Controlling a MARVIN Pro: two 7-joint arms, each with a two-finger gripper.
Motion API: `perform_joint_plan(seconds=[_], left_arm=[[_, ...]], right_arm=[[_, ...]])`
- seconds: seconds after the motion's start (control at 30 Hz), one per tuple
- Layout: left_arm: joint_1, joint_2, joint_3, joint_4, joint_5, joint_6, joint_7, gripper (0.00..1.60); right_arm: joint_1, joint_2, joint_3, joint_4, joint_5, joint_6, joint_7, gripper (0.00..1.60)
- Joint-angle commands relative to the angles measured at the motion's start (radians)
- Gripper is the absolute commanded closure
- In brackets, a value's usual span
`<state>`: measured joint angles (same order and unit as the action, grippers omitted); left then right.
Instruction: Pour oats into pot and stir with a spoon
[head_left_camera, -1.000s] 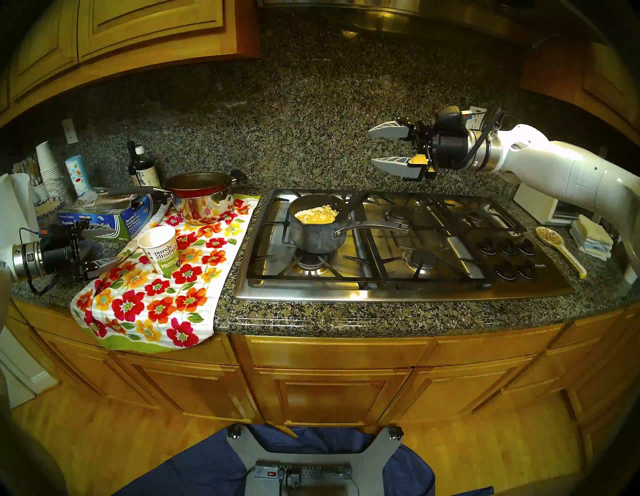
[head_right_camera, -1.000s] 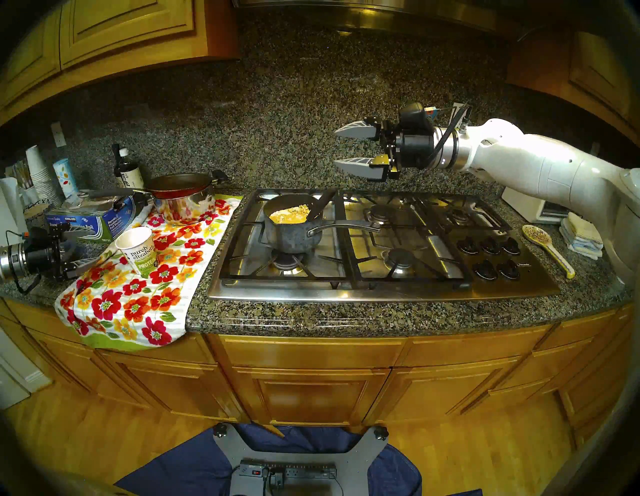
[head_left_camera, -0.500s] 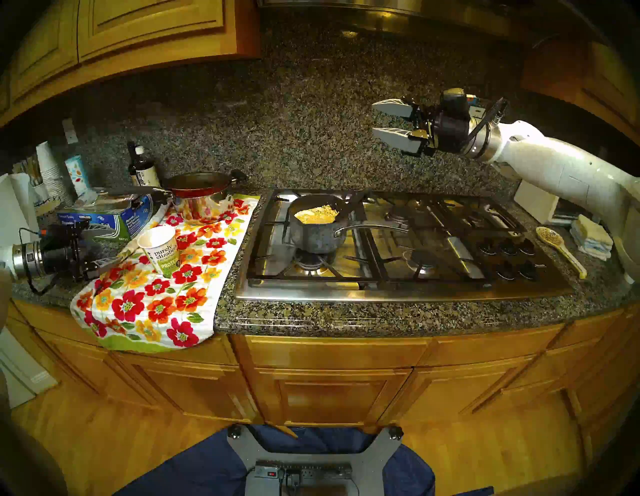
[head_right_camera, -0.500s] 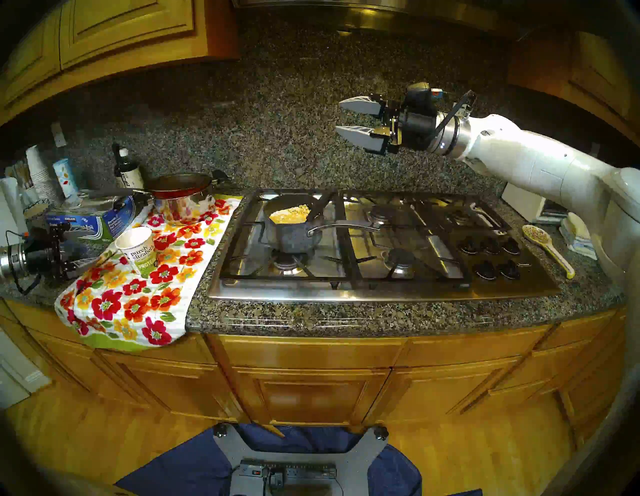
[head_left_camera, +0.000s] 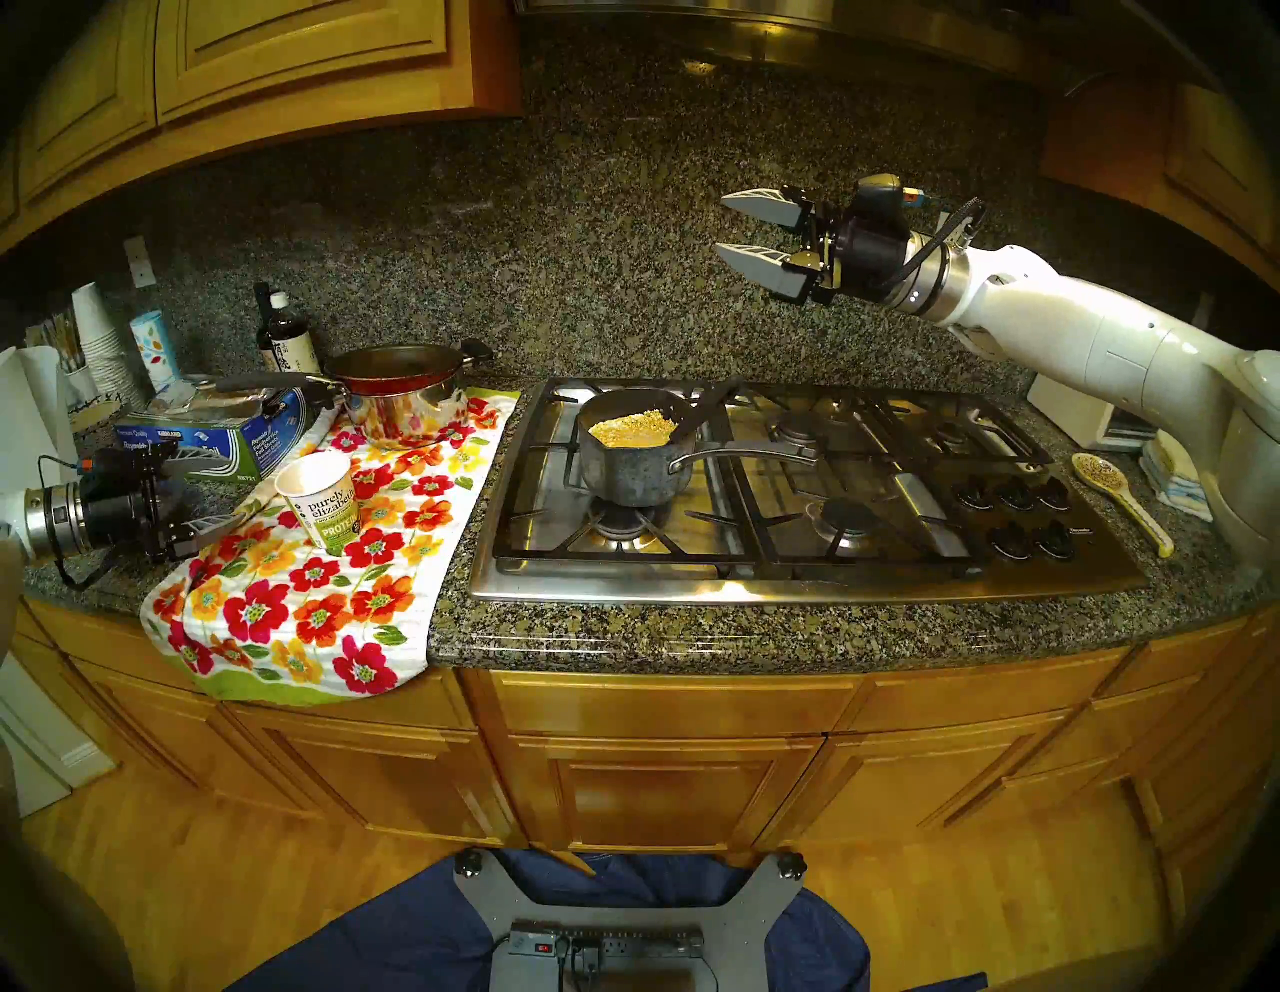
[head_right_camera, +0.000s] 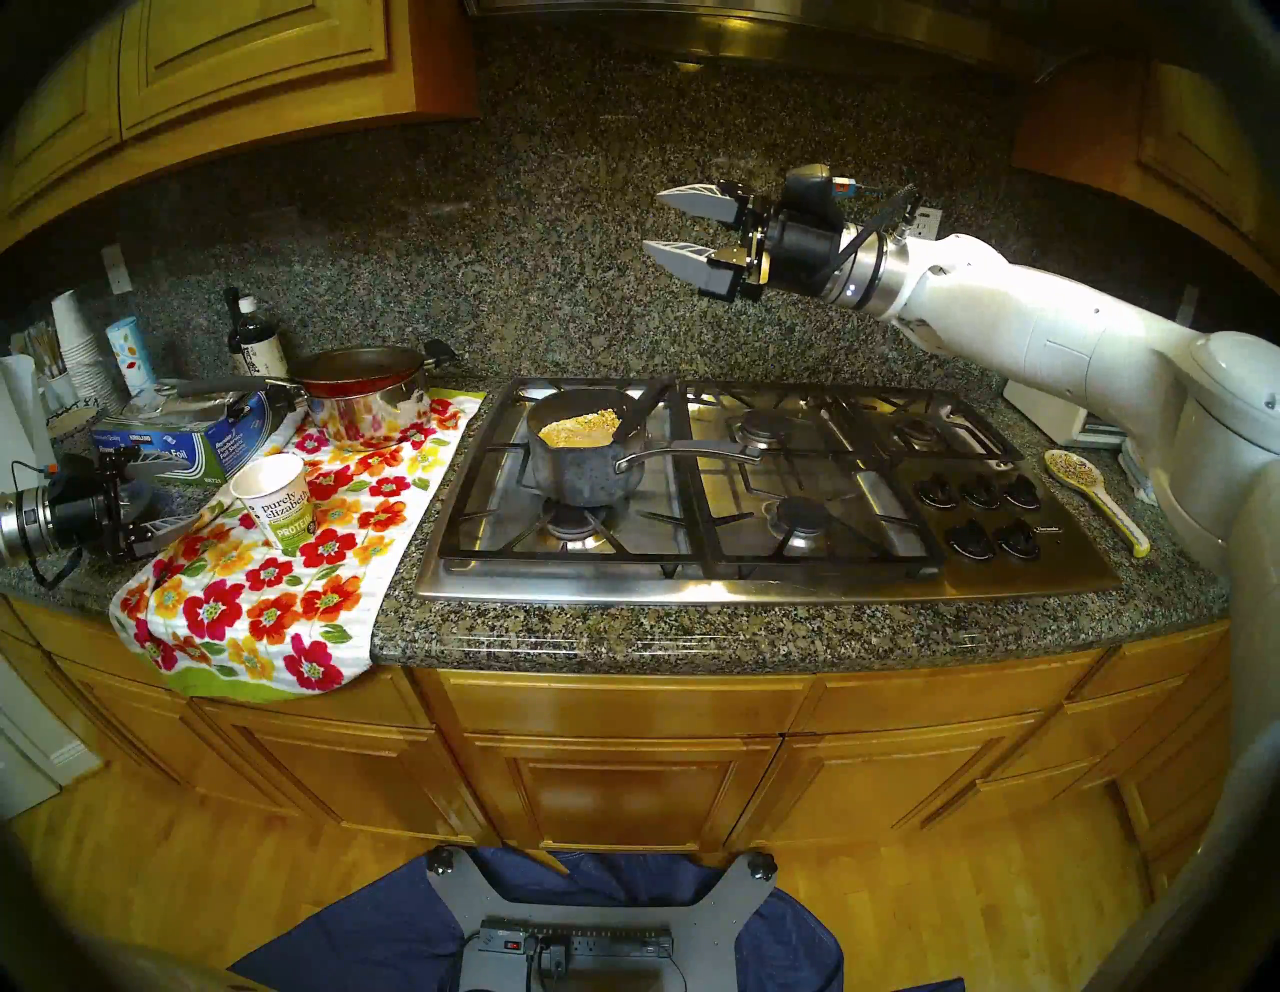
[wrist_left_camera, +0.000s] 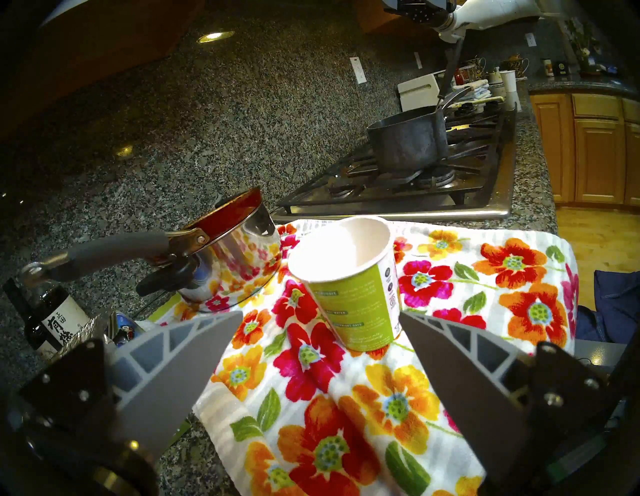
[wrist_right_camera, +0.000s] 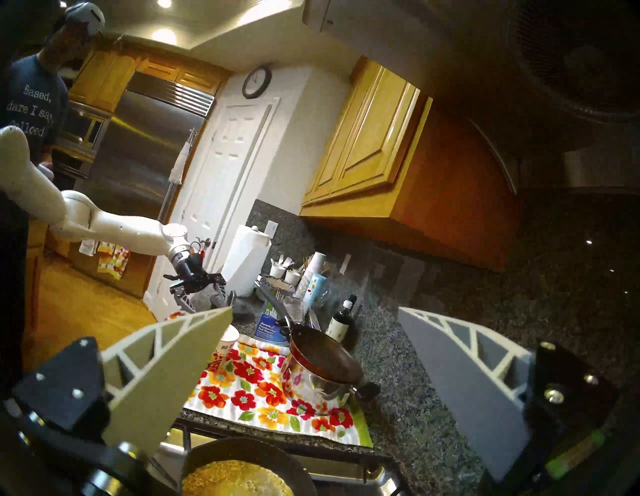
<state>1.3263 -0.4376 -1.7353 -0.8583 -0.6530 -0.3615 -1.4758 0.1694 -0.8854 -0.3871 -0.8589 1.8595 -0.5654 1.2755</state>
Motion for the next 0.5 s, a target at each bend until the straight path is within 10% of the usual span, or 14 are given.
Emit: perform_joint_plan(seconds=[0.0,0.47], left_arm=[[-0.026,0.022,-0.016,-0.005,-0.023,-0.001,-0.008,0.0],[-0.026,0.022,-0.016,-0.005,-0.023,-0.001,-0.008,0.0]], right_arm=[[0.04,-0.013,0.012,-0.005,-0.024,-0.034,-0.006,0.0],[0.04,-0.003,0.019,-0.024,-0.051,-0.041,-0.033,0.0]])
